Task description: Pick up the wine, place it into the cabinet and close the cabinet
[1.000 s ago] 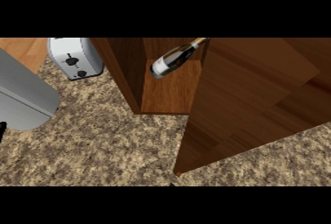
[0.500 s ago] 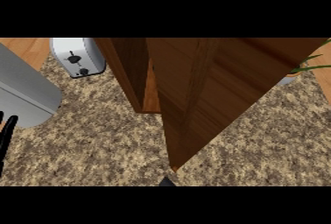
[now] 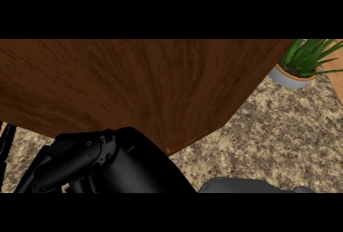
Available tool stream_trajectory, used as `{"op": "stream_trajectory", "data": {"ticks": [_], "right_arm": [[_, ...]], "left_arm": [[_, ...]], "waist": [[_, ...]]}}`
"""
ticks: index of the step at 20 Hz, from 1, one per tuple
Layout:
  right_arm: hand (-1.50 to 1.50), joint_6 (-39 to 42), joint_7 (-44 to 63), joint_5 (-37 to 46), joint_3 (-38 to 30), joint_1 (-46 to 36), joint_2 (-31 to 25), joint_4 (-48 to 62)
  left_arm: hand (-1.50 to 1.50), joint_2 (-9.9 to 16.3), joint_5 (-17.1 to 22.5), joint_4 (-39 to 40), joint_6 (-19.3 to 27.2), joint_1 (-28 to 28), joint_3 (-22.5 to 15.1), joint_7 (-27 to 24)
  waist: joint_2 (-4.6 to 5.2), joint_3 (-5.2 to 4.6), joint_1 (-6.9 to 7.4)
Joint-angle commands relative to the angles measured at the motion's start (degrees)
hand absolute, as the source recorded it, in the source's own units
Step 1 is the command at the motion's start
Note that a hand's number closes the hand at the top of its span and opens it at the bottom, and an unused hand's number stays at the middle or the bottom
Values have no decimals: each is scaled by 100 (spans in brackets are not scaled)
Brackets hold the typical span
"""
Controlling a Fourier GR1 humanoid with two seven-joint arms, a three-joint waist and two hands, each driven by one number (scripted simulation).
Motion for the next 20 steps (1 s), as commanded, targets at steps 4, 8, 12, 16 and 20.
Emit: {"op": "stream_trajectory", "data": {"ticks": [4, 8, 12, 16, 20], "right_arm": [[150, 465, -671, -183, -846, -1507, 132, 2089], [150, 499, -1111, -14, -1018, -1711, 134, 2813], [150, 1153, -1428, -262, -1728, -1842, 66, 3481], [150, 1340, -2133, -440, -2021, -2149, 135, 4695], [150, 1819, -2570, -455, -2212, -1811, -211, 4897]], "left_arm": [[-150, -143, -148, -292, 210, 35, -20, 199], [-150, -239, -128, 435, -108, -364, 137, 231], [-150, -341, -338, 115, 39, -182, 168, 297], [-150, -222, -225, -62, -25, -105, 411, 527], [-150, -316, -259, 127, -82, -389, 460, 556]], "waist": [[-2, 8, -44], [0, 7, -160], [-7, 12, -161], [10, 10, -63], [27, 12, -122]]}}
